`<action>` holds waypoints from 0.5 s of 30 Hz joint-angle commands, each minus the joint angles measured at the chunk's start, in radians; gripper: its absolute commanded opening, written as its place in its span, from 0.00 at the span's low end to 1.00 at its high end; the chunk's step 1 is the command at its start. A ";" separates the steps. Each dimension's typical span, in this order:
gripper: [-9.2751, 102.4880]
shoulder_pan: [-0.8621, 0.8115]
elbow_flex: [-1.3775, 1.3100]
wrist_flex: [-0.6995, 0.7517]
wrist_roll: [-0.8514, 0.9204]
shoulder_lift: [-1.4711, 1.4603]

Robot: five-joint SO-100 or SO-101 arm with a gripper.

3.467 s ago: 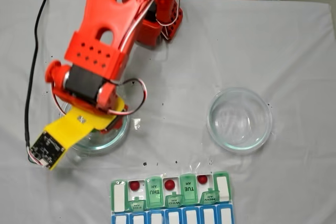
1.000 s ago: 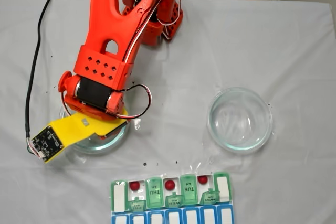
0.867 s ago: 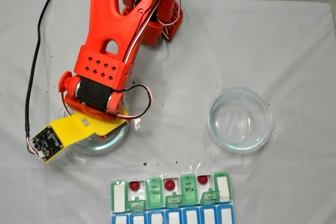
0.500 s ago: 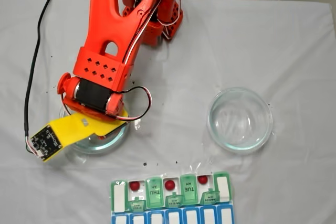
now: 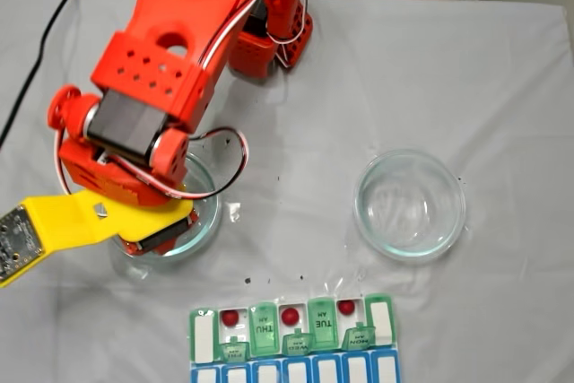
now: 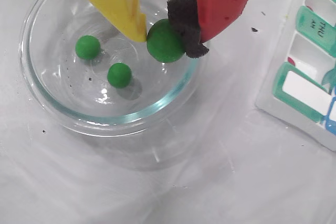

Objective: Sort medicines into box.

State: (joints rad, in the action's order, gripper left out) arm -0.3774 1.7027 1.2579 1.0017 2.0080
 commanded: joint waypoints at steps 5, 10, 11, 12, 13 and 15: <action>0.08 0.295 0.071 -0.106 -0.206 0.250; 0.08 0.479 0.143 -0.187 -0.393 0.258; 0.08 0.503 0.138 -0.199 -0.417 0.235; 0.08 0.526 0.126 -0.212 -0.436 0.207; 0.08 0.541 0.110 -0.225 -0.454 0.176; 0.08 0.565 0.081 -0.258 -0.486 0.109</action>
State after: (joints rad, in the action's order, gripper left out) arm 0.1273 1.8699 1.0600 0.5691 2.1537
